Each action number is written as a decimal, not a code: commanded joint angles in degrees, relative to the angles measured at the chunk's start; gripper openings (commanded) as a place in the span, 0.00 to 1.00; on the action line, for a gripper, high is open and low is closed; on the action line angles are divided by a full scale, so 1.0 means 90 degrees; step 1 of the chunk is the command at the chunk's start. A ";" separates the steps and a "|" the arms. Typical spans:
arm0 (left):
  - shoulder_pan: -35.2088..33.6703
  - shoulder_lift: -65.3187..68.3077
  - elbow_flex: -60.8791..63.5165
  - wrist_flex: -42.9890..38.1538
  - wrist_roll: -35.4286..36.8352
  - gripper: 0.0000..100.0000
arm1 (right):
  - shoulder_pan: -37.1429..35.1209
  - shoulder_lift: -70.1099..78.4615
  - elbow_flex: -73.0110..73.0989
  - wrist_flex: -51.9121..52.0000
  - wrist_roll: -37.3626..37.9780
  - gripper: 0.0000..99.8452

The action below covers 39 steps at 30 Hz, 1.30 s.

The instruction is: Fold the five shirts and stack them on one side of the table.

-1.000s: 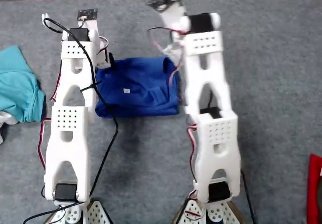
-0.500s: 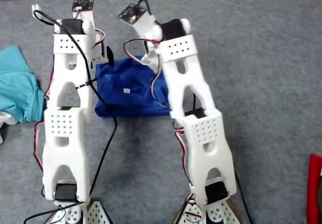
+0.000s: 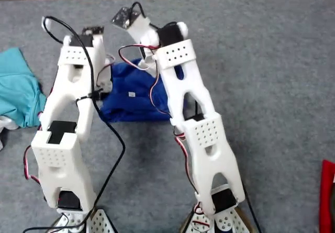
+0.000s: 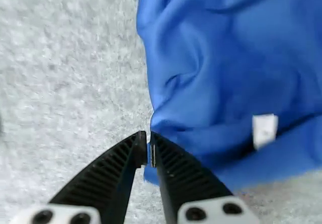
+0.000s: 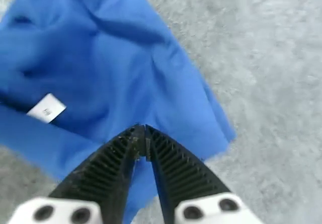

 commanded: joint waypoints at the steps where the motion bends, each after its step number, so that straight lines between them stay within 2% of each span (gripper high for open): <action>1: 0.0098 -0.0415 0.0527 -0.0479 0.0215 0.03 | 0.0122 0.0269 -0.0044 -0.0391 0.0166 0.00; 6: 0.0107 -0.0376 0.1045 -0.0918 0.0508 0.03 | 0.0347 0.0718 -0.0044 -0.0762 0.0371 0.00; 15: 0.0215 -0.0415 0.1700 -0.0947 0.0498 0.03 | 0.0933 0.0874 0.0005 -0.1358 0.0723 0.00; 23: 0.0332 -0.0435 0.1719 -0.0947 0.0508 0.03 | 0.0982 0.0777 -0.0122 -0.1221 0.0821 0.00; 31: 0.0215 -0.0855 0.0156 -0.0225 0.0518 0.04 | 0.0581 0.0317 -0.1910 0.0440 0.0947 0.00; 33: 0.0127 -0.0933 -0.0342 -0.0107 0.0518 0.04 | 0.0562 0.0249 -0.2017 0.0488 0.0830 0.00; 36: -0.0068 -0.0874 -0.0869 -0.0313 0.0527 0.07 | 0.0444 0.0073 -0.1519 0.0479 0.0469 0.00; 39: -0.0176 -0.0581 -0.0908 -0.1084 0.0527 0.08 | 0.0230 -0.0239 -0.0650 0.0479 0.0274 0.00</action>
